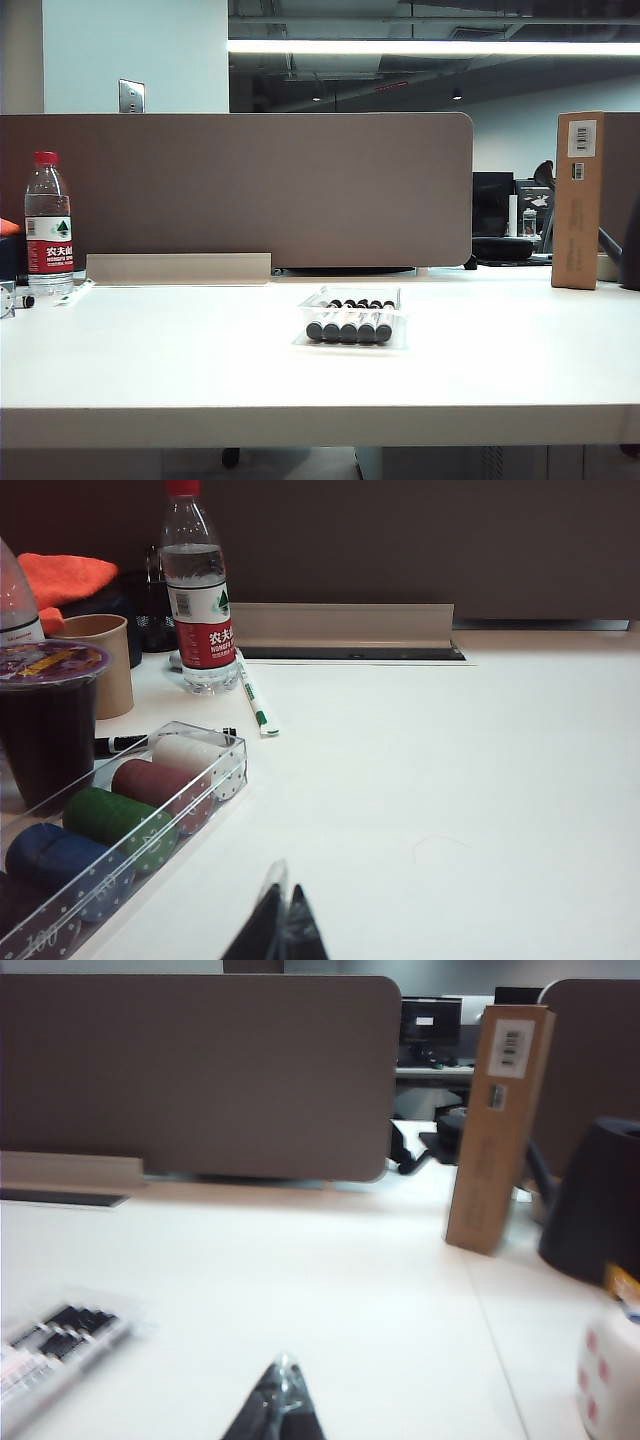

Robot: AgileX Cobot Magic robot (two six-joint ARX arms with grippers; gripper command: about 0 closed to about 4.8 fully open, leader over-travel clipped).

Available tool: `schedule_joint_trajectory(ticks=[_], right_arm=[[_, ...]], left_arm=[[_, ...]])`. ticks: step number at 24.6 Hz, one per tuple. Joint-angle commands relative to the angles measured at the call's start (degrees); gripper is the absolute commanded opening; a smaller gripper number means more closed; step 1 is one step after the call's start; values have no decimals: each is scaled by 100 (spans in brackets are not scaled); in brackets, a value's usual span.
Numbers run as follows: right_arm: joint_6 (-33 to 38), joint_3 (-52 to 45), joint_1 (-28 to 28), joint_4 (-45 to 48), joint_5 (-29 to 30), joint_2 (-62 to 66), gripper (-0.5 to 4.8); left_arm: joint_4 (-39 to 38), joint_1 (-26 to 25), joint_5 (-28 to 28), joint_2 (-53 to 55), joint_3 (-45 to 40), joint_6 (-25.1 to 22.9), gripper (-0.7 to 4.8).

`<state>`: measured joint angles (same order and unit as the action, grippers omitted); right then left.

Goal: Pick up the markers scattered on the table and put them into the packaging box, making sure the markers fit the shape of the box's grooves.

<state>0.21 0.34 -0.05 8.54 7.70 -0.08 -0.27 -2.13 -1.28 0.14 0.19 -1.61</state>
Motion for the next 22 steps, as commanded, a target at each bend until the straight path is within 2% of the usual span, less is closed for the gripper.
schedule_joint_trajectory(ticks=[1,6,22], right_arm=[[-22,-26,-2,-299,-192,-7,-1],[-24,-26,-4,-442,-413,-7,-1],[11,-26,-9,-409,-393,-7,-1]], left_arm=[[20,2,-4,0,26,13,-2],[7,0,0,0,26,13,-2],[-7,0,0,0,26,13,-2]])
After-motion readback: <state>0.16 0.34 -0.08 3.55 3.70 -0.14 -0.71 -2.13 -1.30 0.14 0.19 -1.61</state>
